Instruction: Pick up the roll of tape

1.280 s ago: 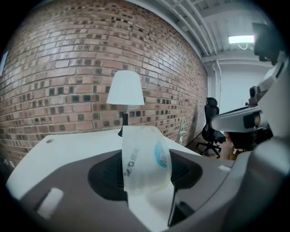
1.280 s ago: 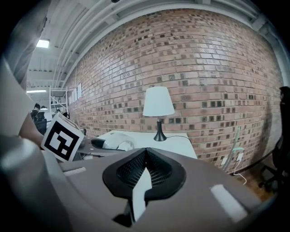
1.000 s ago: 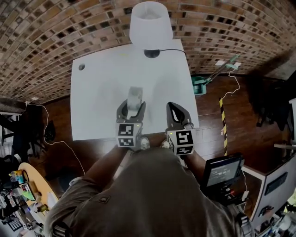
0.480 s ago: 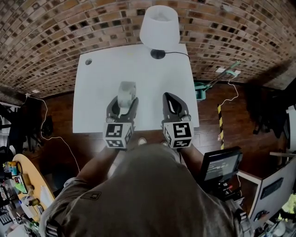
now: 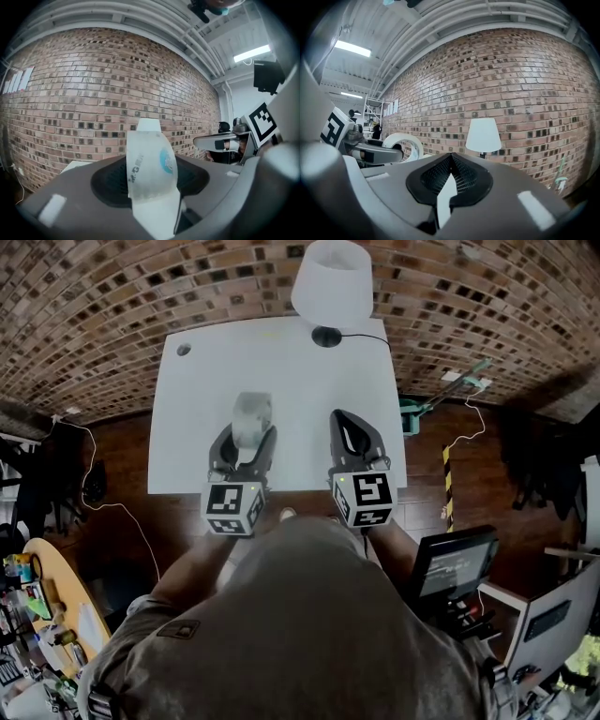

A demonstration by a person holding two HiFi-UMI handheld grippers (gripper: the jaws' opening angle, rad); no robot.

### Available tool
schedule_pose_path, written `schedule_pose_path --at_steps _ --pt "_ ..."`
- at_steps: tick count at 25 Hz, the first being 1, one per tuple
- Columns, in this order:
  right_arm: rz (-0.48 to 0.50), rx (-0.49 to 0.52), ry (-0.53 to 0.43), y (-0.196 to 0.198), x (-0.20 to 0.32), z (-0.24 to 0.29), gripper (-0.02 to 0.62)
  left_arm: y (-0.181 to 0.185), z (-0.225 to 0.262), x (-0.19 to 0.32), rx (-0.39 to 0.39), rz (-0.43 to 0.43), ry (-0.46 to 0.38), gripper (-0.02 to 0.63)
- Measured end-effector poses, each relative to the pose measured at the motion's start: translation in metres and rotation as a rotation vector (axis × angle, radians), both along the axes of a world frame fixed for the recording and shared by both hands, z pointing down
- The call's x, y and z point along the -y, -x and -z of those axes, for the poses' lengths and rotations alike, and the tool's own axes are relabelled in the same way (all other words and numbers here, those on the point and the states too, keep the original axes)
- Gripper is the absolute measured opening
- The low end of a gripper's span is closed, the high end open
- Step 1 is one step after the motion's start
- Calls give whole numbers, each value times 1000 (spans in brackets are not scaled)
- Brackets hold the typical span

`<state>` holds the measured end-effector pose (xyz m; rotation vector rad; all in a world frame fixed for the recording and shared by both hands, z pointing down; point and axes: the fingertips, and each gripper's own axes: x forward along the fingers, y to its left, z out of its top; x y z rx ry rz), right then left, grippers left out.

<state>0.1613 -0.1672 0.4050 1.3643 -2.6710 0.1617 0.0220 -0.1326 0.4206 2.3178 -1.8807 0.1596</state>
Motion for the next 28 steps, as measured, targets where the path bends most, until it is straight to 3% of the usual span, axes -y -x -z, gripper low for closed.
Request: schedule_pose_path --at_steps 28 --pt "-2 -14 18 -3 -2 -9 9 -7 -7 1 -10 -14 11 244"
